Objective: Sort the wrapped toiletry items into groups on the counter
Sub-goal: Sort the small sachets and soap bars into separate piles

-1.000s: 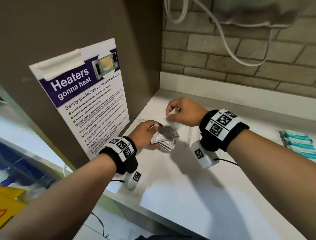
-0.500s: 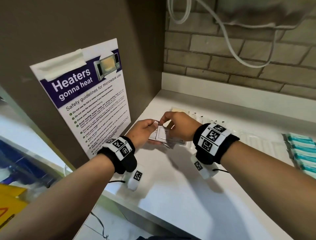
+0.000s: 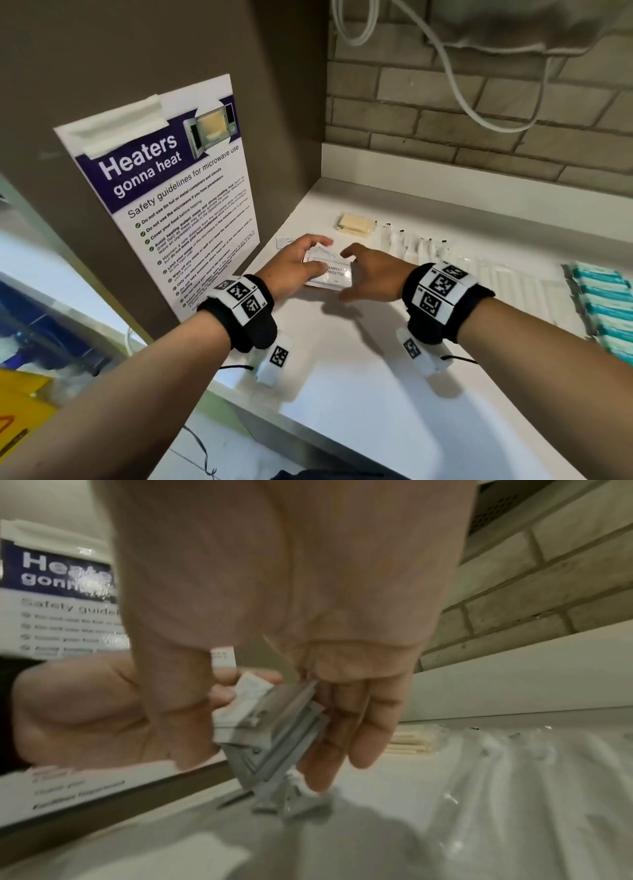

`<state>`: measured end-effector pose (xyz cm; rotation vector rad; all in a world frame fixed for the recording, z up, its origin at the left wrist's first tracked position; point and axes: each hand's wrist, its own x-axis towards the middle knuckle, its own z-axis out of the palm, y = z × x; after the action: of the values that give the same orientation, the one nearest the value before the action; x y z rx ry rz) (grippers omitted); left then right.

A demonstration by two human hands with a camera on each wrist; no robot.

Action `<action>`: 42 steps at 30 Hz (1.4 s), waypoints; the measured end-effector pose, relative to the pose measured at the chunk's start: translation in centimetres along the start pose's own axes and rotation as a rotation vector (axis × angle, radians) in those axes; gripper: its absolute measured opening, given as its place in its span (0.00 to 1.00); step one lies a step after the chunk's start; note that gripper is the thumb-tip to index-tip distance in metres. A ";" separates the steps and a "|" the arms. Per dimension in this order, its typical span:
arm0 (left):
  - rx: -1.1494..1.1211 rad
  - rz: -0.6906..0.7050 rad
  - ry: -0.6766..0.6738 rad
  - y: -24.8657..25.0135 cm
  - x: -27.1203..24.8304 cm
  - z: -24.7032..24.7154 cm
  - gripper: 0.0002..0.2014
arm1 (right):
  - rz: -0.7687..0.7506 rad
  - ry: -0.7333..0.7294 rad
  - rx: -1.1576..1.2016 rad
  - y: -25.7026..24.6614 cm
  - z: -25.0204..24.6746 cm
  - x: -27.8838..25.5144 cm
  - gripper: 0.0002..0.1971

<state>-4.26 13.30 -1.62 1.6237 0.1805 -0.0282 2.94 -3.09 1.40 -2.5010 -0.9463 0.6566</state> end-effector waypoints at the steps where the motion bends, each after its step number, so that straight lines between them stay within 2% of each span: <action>1: 0.005 0.033 -0.029 -0.2 -0.1 0.1 0.26 | 0.000 0.007 -0.079 0.1 0.2 -0.2 0.33; 4: 0.073 0.077 -0.148 -0.7 -0.7 0.0 0.31 | -0.011 0.029 -0.201 0.0 0.8 -0.9 0.16; 7: 0.288 0.092 -0.213 -1.2 -0.9 -0.9 0.26 | -0.021 0.037 -0.341 -0.2 1.6 -1.7 0.11; 9: 0.524 0.103 -0.200 -1.4 -1.4 -1.4 0.21 | -0.069 0.059 -0.465 -0.3 2.4 -1.9 0.11; 11: 0.857 0.136 -0.200 -1.3 -1.9 -1.6 0.15 | -0.101 0.066 -0.540 -0.1 3.6 -1.9 0.14; 13: 1.104 0.132 -0.230 -1.0 -2.4 -1.2 0.11 | -0.086 0.060 -0.551 0.2 4.9 -1.7 0.17; 15: 1.243 0.092 -0.261 -1.1 -2.7 -0.5 0.11 | -0.042 0.048 -0.469 0.5 5.8 -1.5 0.21; 18: 1.222 -0.031 -0.304 -1.8 -2.8 1.0 0.15 | -0.017 0.011 -0.265 0.5 6.4 -1.0 0.28; 20: 1.196 -0.072 -0.317 -2.2 -2.7 1.6 0.19 | -0.007 0.000 -0.230 0.3 6.6 -0.9 0.30; 28: 1.167 -0.045 -0.313 -2.6 -3.0 0.4 0.19 | -0.059 -0.054 -0.236 1.1 5.7 -1.3 0.17; 31: 1.165 -0.063 -0.303 -2.7 -3.0 0.5 0.16 | -0.072 -0.064 -0.211 1.3 6.0 -1.2 0.17; 36: 1.160 -0.064 -0.321 -2.8 -3.1 0.8 0.18 | -0.056 -0.051 -0.214 1.2 6.4 -0.9 0.20; 42: 1.020 -0.115 -0.317 -2.6 -2.8 0.1 0.17 | -0.015 -0.129 -0.176 0.7 5.2 -0.9 0.22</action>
<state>-7.38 13.10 -3.88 2.5867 -0.0020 -0.5365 -0.15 -3.29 -2.95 -2.6263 -1.1123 0.7687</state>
